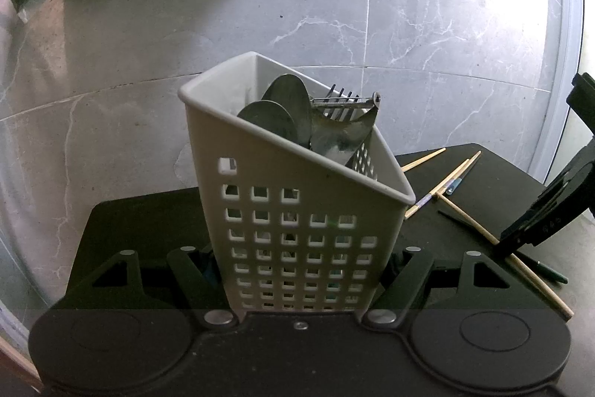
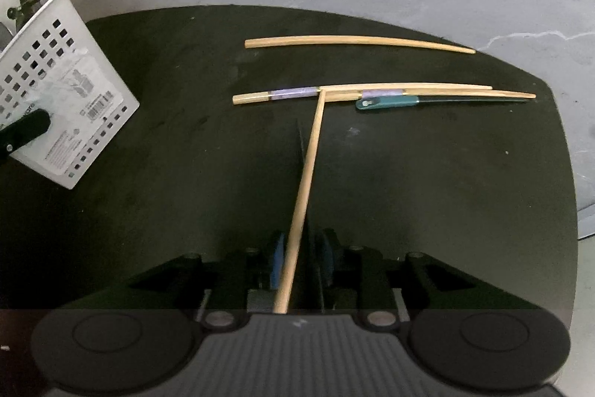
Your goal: Organize utensils
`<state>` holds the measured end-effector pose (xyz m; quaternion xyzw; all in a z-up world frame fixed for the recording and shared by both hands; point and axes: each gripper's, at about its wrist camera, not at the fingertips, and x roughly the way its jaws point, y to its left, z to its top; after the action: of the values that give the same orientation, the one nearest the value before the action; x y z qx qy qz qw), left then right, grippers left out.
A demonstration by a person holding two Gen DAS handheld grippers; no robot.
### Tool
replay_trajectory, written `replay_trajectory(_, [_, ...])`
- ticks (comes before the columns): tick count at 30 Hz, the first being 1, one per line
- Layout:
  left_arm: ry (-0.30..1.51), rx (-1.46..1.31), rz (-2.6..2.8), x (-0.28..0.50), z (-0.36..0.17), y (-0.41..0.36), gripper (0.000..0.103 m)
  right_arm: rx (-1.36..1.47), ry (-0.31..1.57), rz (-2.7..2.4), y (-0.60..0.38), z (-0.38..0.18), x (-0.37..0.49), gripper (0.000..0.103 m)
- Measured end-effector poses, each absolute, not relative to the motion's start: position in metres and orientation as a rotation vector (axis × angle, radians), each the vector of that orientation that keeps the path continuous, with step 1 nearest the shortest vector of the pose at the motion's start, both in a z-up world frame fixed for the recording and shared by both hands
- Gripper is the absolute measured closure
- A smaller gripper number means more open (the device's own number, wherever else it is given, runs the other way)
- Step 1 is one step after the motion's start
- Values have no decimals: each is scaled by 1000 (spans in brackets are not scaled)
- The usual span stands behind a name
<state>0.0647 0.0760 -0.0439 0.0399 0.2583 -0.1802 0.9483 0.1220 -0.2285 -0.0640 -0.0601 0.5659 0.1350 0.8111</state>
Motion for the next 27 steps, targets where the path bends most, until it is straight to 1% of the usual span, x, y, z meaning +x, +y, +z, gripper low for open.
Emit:
replay_trajectory(1, [526,82,-366,65,-44,76,27,-158,1213,300,-226,-65,123,84])
replay_trajectory(2, [526,82,-366,65,-44,76,27,-164,1221,317,-225,-65,124,95])
replay_trajectory(3, [526,81,-366,65,-44,76,27,-140,1236,325,-227,-65,124,97])
replay_trajectory(6, [522,81,-365,65,-45,76,27,-96,1258,350,-233,-66,127,97])
replay_trajectory(10, [523,82,-361,64,-47,75,27,-127,1241,349,-228,-65,124,98])
replay_trajectory(27, [524,84,-361,65,-46,75,27,16,1182,328,-240,-58,107,98])
